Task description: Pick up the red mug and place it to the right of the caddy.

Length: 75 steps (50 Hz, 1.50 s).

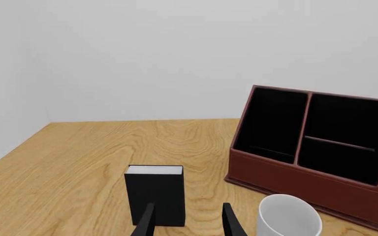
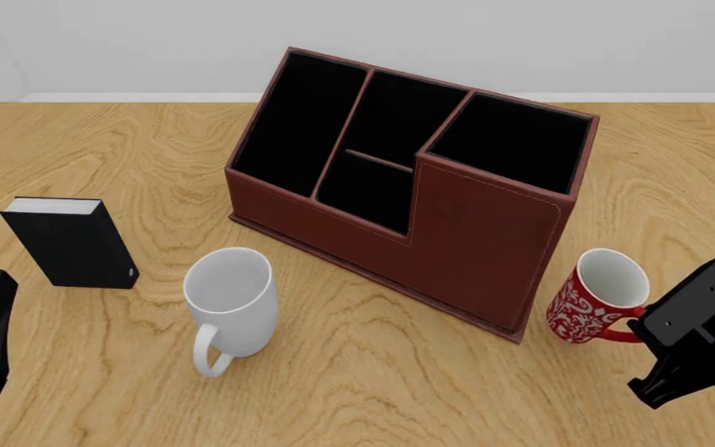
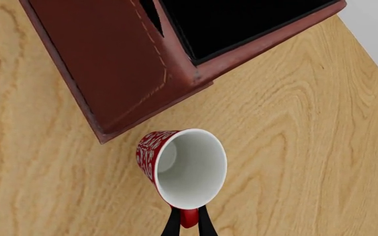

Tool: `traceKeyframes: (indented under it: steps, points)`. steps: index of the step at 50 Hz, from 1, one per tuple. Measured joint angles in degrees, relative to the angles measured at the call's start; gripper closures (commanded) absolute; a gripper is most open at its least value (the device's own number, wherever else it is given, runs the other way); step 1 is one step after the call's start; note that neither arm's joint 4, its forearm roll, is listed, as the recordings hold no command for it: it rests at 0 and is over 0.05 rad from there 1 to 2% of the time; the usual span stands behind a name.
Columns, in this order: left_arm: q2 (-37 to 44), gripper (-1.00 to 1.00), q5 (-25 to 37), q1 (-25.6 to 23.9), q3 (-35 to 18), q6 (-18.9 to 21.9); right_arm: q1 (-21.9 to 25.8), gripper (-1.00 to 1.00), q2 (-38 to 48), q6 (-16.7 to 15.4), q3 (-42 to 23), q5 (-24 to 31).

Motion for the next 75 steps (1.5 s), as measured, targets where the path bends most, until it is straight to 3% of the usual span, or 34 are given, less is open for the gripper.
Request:
traceKeyframes:
  steps: [45,46,66,75]
  points:
    - [-0.02,-1.0,-0.14,-0.02,0.15,0.06,0.1,1.0,3.54,0.93,1.72,-5.4]
    - [-0.02,-1.0,-0.12,-0.02,0.13,0.07,0.14,-1.0,3.57,1.01,1.71,-5.45]
    - [0.0,-1.0,-0.08,-0.05,0.01,0.21,0.15,-1.0,3.85,2.75,1.75,-4.2]
    - [-0.01,-1.0,-0.19,-0.06,0.09,0.24,-0.62,-1.0,0.71,3.27,1.08,-1.09]
